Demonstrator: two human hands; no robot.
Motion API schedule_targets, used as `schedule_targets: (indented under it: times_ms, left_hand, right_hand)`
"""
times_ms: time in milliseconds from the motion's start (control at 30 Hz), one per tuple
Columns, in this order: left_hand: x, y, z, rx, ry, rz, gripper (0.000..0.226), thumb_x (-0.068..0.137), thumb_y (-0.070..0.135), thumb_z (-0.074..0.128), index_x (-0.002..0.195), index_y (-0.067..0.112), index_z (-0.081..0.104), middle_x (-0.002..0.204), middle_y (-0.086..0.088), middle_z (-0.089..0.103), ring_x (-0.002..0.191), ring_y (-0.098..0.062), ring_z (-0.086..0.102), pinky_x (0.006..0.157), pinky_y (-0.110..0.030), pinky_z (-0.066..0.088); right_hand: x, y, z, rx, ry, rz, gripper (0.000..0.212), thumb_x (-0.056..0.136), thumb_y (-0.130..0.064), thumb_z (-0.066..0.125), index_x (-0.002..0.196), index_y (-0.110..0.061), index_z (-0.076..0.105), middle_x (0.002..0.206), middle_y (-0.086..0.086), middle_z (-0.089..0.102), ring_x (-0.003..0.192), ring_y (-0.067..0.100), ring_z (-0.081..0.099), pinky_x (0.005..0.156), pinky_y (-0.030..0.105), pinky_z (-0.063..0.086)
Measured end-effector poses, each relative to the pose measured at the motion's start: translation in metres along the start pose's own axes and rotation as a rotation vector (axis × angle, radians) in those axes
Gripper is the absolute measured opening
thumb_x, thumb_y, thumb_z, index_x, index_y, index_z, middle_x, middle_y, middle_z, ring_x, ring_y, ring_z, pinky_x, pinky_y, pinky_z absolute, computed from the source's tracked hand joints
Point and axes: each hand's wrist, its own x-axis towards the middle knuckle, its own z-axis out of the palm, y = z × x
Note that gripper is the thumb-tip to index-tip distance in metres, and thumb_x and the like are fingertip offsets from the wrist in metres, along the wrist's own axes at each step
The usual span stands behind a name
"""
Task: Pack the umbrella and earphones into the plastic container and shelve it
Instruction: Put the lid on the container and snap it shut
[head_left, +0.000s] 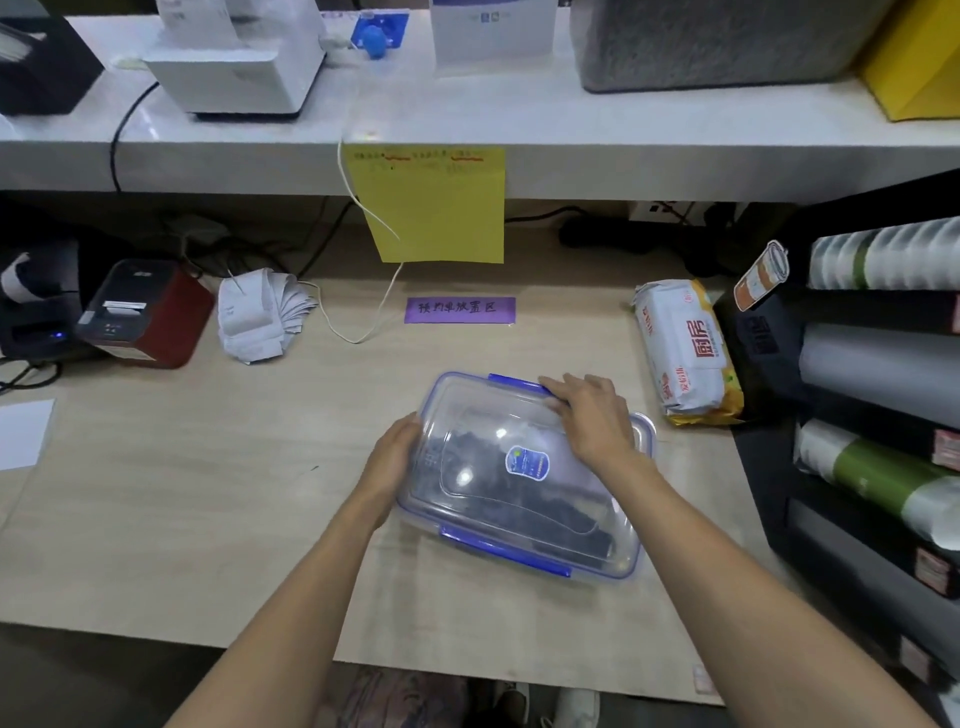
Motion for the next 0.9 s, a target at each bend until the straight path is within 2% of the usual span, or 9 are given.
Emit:
schedule_targets:
  times_ms: [100, 200, 267, 333, 433, 533, 700, 833, 900]
  left_hand:
    - [-0.004, -0.002, 0.001, -0.106, -0.132, -0.074, 0.047, 0.099, 0.053, 0.043, 0.116, 0.023, 0.073, 0.116, -0.004, 0.076, 0.108, -0.023, 0.072, 0.091, -0.039, 0.055]
    - [-0.003, -0.002, -0.001, -0.138, -0.14, -0.125, 0.052, 0.101, 0.057, 0.04, 0.113, 0.022, 0.077, 0.113, -0.006, 0.077, 0.106, -0.023, 0.073, 0.087, -0.038, 0.054]
    - [-0.003, -0.004, -0.003, -0.148, -0.145, -0.148, 0.053, 0.1, 0.059, 0.039, 0.108, 0.025, 0.079, 0.112, -0.006, 0.077, 0.104, -0.022, 0.074, 0.089, -0.039, 0.054]
    - [-0.003, -0.007, -0.003, -0.159, -0.146, -0.165, 0.055, 0.099, 0.062, 0.038, 0.105, 0.028, 0.08, 0.112, -0.006, 0.077, 0.102, -0.022, 0.074, 0.091, -0.04, 0.054]
    - [-0.002, -0.009, -0.002, -0.193, -0.133, -0.193, 0.057, 0.097, 0.064, 0.041, 0.105, 0.024, 0.08, 0.111, -0.009, 0.077, 0.1, -0.024, 0.075, 0.085, -0.038, 0.055]
    - [-0.002, -0.008, -0.001, -0.219, -0.133, -0.209, 0.057, 0.098, 0.062, 0.042, 0.108, 0.02, 0.079, 0.11, -0.009, 0.078, 0.097, -0.025, 0.076, 0.079, -0.036, 0.056]
    - [-0.004, -0.006, -0.001, -0.235, -0.137, -0.228, 0.055, 0.098, 0.062, 0.042, 0.106, 0.022, 0.079, 0.108, -0.009, 0.078, 0.093, -0.025, 0.077, 0.069, -0.032, 0.059]
    - [-0.011, 0.0, -0.007, -0.272, -0.147, -0.213, 0.045, 0.096, 0.063, 0.045, 0.093, 0.037, 0.082, 0.104, 0.001, 0.079, 0.093, -0.019, 0.077, 0.067, -0.03, 0.06]
    - [-0.018, 0.007, -0.013, -0.286, -0.126, -0.18, 0.039, 0.096, 0.058, 0.05, 0.093, 0.036, 0.082, 0.1, 0.006, 0.08, 0.087, -0.016, 0.077, 0.062, -0.027, 0.059]
  right_hand:
    - [-0.022, 0.012, -0.004, 0.157, 0.147, 0.112, 0.045, 0.105, -0.032, 0.045, 0.148, -0.018, 0.044, 0.152, 0.01, 0.046, 0.142, 0.03, 0.035, 0.116, 0.042, 0.03]
    - [-0.05, 0.038, -0.01, 0.404, 0.429, 0.256, 0.037, 0.104, -0.027, 0.044, 0.138, -0.014, 0.051, 0.141, 0.01, 0.054, 0.133, 0.028, 0.044, 0.111, 0.039, 0.035]
    - [-0.064, 0.054, -0.009, 0.551, 0.457, 0.396, 0.039, 0.104, -0.031, 0.042, 0.138, -0.015, 0.051, 0.14, 0.007, 0.056, 0.129, 0.027, 0.048, 0.107, 0.04, 0.038]
    - [-0.076, 0.069, -0.001, 0.656, 0.386, 0.523, 0.042, 0.103, -0.038, 0.039, 0.136, -0.016, 0.054, 0.137, 0.006, 0.059, 0.126, 0.028, 0.052, 0.105, 0.038, 0.039]
    - [-0.085, 0.072, 0.012, 1.078, 0.225, 0.686, 0.052, 0.101, -0.055, 0.036, 0.128, -0.019, 0.064, 0.128, 0.001, 0.067, 0.122, 0.02, 0.059, 0.108, 0.04, 0.043]
    - [-0.087, 0.06, 0.018, 1.263, 0.13, 0.716, 0.059, 0.092, -0.068, 0.044, 0.112, -0.021, 0.074, 0.111, 0.003, 0.076, 0.107, 0.021, 0.069, 0.098, 0.042, 0.052]
    - [-0.089, 0.048, 0.012, 1.536, 0.087, 0.685, 0.053, 0.087, -0.054, 0.061, 0.12, -0.013, 0.071, 0.118, 0.016, 0.072, 0.114, 0.038, 0.066, 0.103, 0.057, 0.048]
    - [-0.085, 0.045, 0.0, 1.606, -0.015, 0.62, 0.053, 0.091, -0.052, 0.057, 0.121, -0.011, 0.071, 0.121, 0.018, 0.071, 0.115, 0.037, 0.066, 0.105, 0.055, 0.047]
    - [-0.079, 0.038, -0.011, 1.588, -0.046, 0.593, 0.048, 0.091, -0.052, 0.055, 0.113, -0.014, 0.076, 0.117, 0.016, 0.073, 0.108, 0.034, 0.07, 0.099, 0.051, 0.052]
